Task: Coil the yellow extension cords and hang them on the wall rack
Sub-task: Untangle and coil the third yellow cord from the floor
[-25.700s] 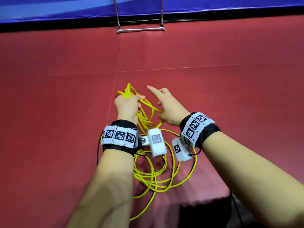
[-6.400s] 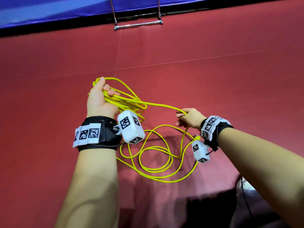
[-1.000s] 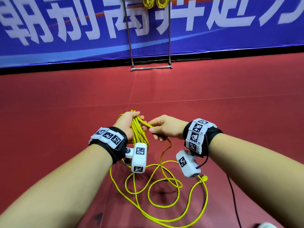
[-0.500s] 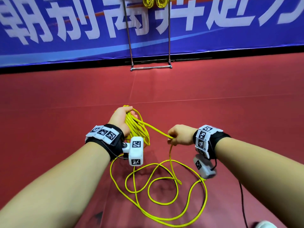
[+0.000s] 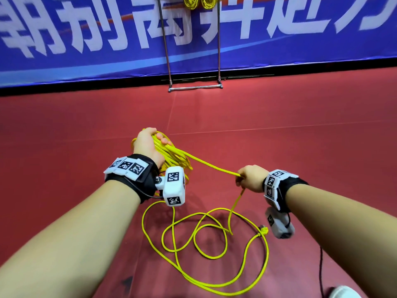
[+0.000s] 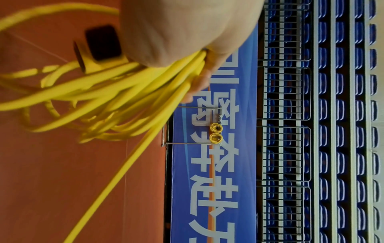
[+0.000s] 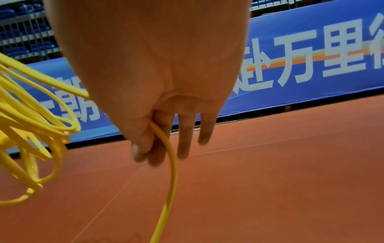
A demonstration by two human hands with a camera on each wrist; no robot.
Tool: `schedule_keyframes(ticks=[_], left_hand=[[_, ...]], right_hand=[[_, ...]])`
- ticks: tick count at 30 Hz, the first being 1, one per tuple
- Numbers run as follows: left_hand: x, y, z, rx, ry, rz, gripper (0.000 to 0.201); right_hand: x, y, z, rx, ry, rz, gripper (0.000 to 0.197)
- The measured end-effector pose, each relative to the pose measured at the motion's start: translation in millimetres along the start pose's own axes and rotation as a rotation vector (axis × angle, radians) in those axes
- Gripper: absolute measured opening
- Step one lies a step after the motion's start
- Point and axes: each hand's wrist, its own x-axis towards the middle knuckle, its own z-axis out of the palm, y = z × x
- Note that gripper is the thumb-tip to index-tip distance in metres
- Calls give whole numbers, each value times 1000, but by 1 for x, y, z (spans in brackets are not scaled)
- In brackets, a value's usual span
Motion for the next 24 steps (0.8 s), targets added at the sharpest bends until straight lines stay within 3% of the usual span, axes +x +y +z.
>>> schedule_keyframes(ticks=[2,5,6,8,12,18,22,24], left_hand=[[1,2,-4,12,88,66,24],[5,7,-12,37,200,129,24],[7,10,-15,48,214,128,24],[9,14,-19,59,236,138,25],[5,14,-25,99,233,172,26],[6,-3,-31,326,124,121,30],[12,-5,-33,344,105,81,28],[14,-4,-34,310,145,91,27]], right_hand=[[4,8,-1,15,111,52,22],[12,14,-15,314,455,177,4],[15,14,-19,426,544,218,13],[19,16,-22,562,586,274,29],[5,17,-4,780,396,266,45],[2,8,-9,1077,34,222,27],[-9,-4,-12,1210,-178,121,40],[-15,-5,-17,1324,-279,40,33]])
